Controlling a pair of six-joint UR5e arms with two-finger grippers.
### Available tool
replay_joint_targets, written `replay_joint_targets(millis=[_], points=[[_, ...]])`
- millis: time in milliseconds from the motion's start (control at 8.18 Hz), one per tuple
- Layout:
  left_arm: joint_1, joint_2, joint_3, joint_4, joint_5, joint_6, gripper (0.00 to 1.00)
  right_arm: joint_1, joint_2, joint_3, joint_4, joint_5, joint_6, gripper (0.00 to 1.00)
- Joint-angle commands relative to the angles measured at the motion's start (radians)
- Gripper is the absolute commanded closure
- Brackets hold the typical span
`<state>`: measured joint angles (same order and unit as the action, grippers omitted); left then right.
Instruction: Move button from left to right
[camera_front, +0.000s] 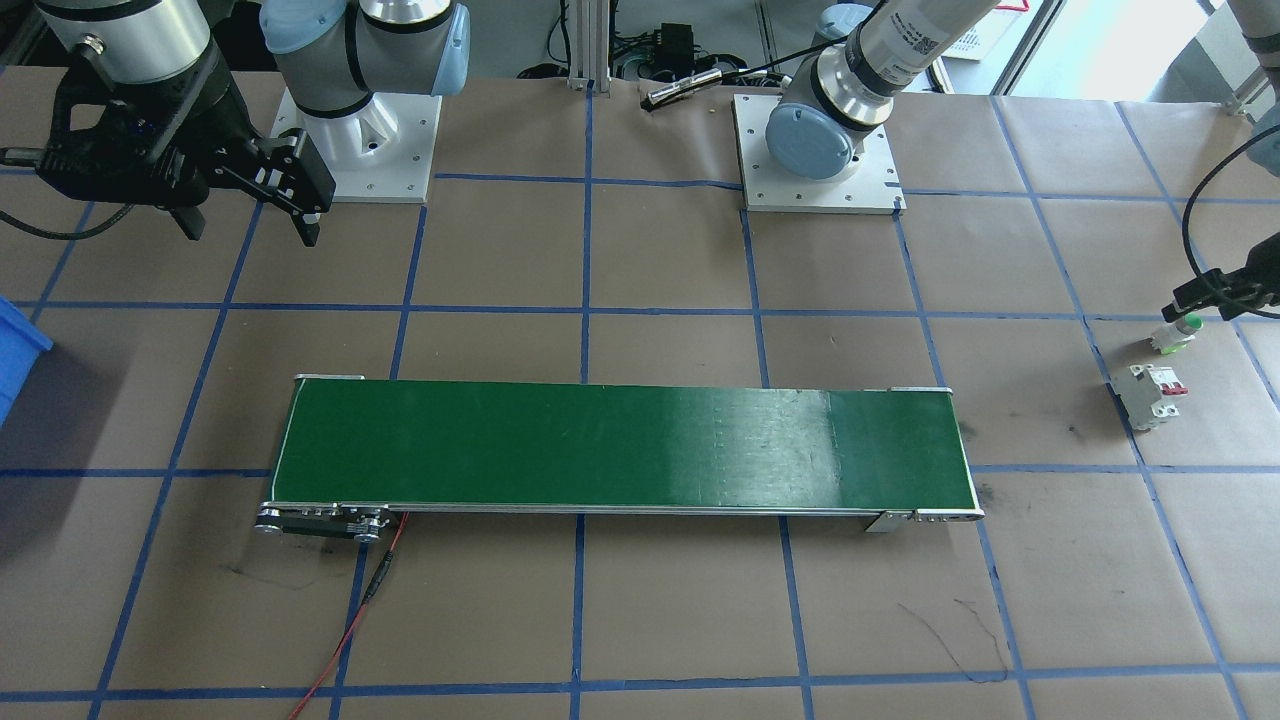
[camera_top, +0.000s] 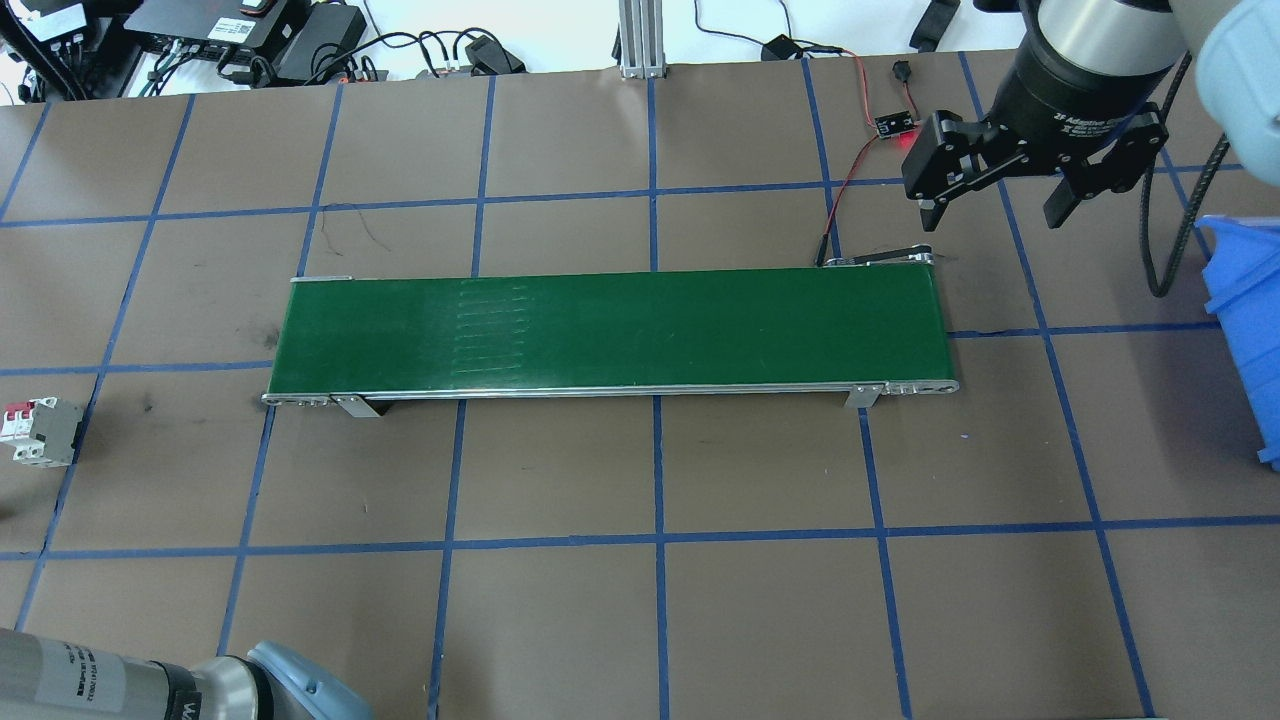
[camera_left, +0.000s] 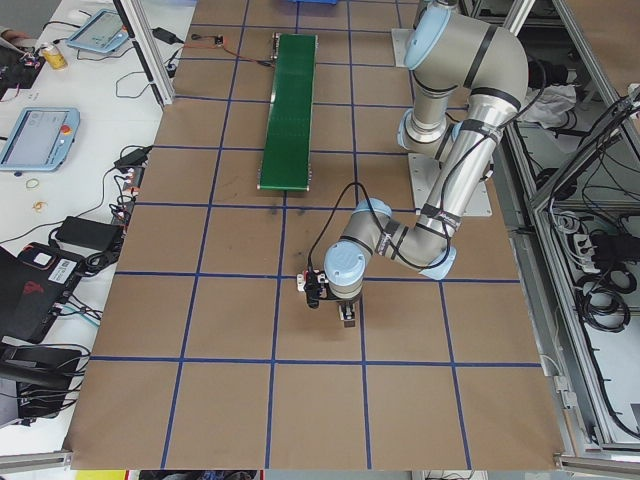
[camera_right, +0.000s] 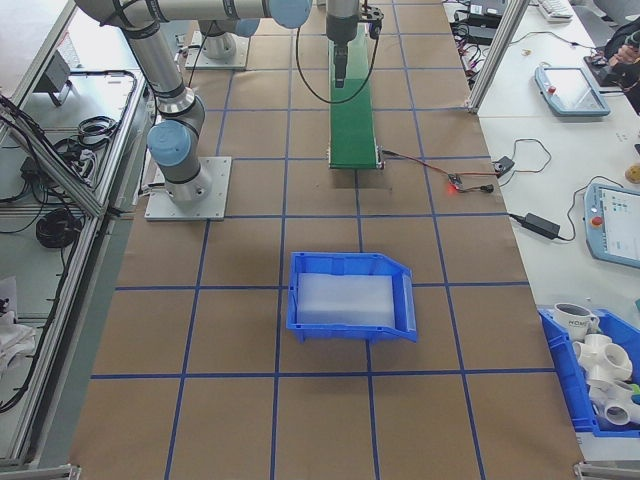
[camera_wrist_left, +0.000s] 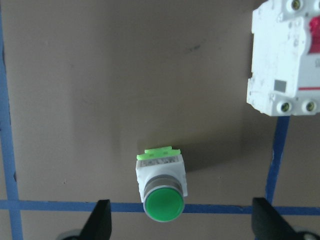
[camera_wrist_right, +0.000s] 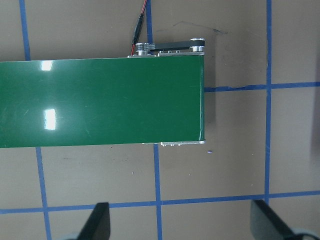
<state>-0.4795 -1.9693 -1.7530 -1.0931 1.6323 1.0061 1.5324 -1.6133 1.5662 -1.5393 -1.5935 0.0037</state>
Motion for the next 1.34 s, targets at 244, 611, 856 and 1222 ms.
replay_joint_targets(millis=[244,611,856,1222], points=[[-0.001,-0.055,-0.002,0.05,0.02,0.015,0.0,0.0,0.0,0.0,-0.001,0.003,0.009,0.0],[-0.001,-0.051,-0.003,0.055,0.018,0.029,0.0,0.0,0.0,0.0,-0.001,0.001,0.009,0.0],[0.001,-0.054,0.003,0.059,0.02,0.037,0.12,0.0,0.001,0.0,-0.001,0.003,0.009,0.0],[0.001,-0.056,-0.003,0.064,0.011,0.035,0.23,0.0,0.003,0.0,-0.001,0.007,0.009,0.0]])
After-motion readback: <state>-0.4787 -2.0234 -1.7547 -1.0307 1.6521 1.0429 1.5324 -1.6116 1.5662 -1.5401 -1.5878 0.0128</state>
